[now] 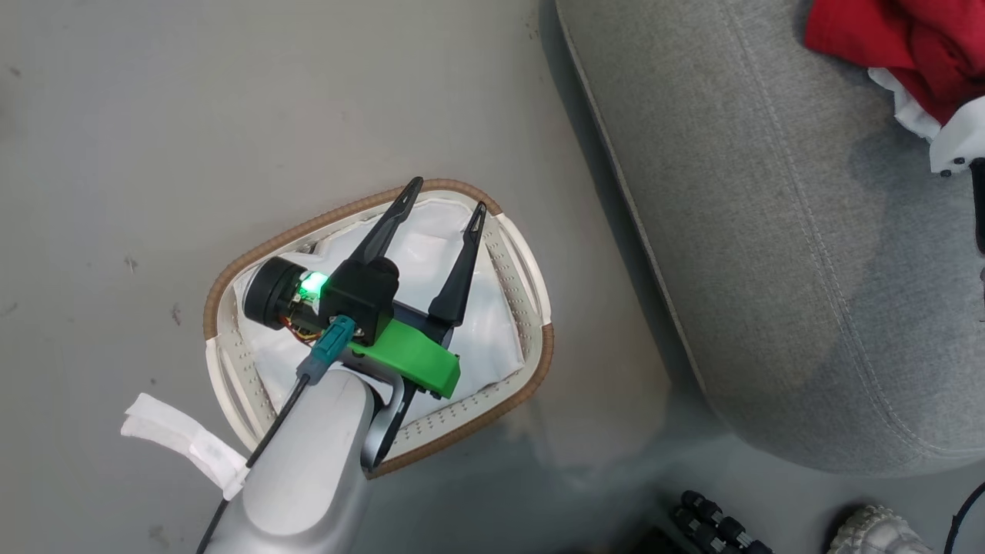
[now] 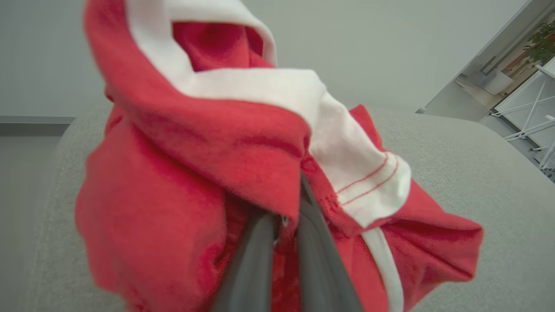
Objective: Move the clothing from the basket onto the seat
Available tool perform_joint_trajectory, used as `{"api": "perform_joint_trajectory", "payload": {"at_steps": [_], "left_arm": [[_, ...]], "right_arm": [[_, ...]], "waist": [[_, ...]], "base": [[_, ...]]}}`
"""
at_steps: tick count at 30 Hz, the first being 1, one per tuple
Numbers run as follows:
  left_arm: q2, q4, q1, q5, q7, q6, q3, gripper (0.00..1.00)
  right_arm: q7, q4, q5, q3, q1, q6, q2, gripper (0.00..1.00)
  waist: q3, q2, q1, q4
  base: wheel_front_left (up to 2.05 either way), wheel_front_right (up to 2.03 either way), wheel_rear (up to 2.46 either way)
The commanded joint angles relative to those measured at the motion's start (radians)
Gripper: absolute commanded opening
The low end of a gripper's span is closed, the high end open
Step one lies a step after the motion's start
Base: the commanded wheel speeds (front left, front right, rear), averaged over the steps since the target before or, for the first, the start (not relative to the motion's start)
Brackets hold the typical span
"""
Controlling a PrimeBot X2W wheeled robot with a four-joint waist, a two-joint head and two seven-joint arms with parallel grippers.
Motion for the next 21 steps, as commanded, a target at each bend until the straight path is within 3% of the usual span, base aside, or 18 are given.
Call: {"api": "perform_joint_trajectory", "payload": {"at_steps": [1, 9, 10, 11, 12, 21], "left_arm": [[0.005, 0.000, -0.015, 0.003, 0.001, -0.004, 0.003, 1.00], [0.004, 0.007, 0.000, -0.009, 0.001, -0.004, 0.020, 1.00], [0.005, 0.007, 0.003, -0.011, 0.001, -0.004, 0.024, 1.00], [0.005, 0.007, 0.006, -0.012, 0.001, -0.004, 0.027, 1.00], [0.005, 0.006, 0.010, -0.010, 0.001, -0.004, 0.032, 1.00], [0.005, 0.001, 0.076, -0.020, 0.001, -0.002, 0.098, 1.00]], "right_arm": [[0.000, 0.013, -0.001, -0.022, 0.025, -0.001, 0.001, 0.00], [0.001, 0.060, -0.013, -0.132, 0.090, -0.001, 0.020, 0.00], [0.001, 0.052, -0.018, -0.144, 0.093, -0.001, 0.022, 0.06], [0.001, 0.038, -0.021, -0.153, 0.096, -0.001, 0.024, 0.32], [0.001, 0.022, -0.021, -0.164, 0.103, -0.001, 0.031, 1.00], [0.000, -0.101, -0.019, -0.222, 0.228, -0.001, 0.086, 1.00]], "waist": [[0.022, 0.0000, -0.0002, 0.025], [-0.016, 0.0000, -0.0002, 0.023], [-0.024, 0.0000, -0.0002, 0.020], [-0.032, 0.0000, -0.0002, 0.018], [-0.040, 0.0000, -0.0002, 0.015], [-0.164, 0.0000, -0.0002, 0.008]], "base": [[0.00, 0.00, 0.00], [0.00, 0.00, 0.00], [0.00, 0.00, 0.00], [0.00, 0.00, 0.00], [0.00, 0.00, 0.00], [0.00, 0.00, 0.00]]}}
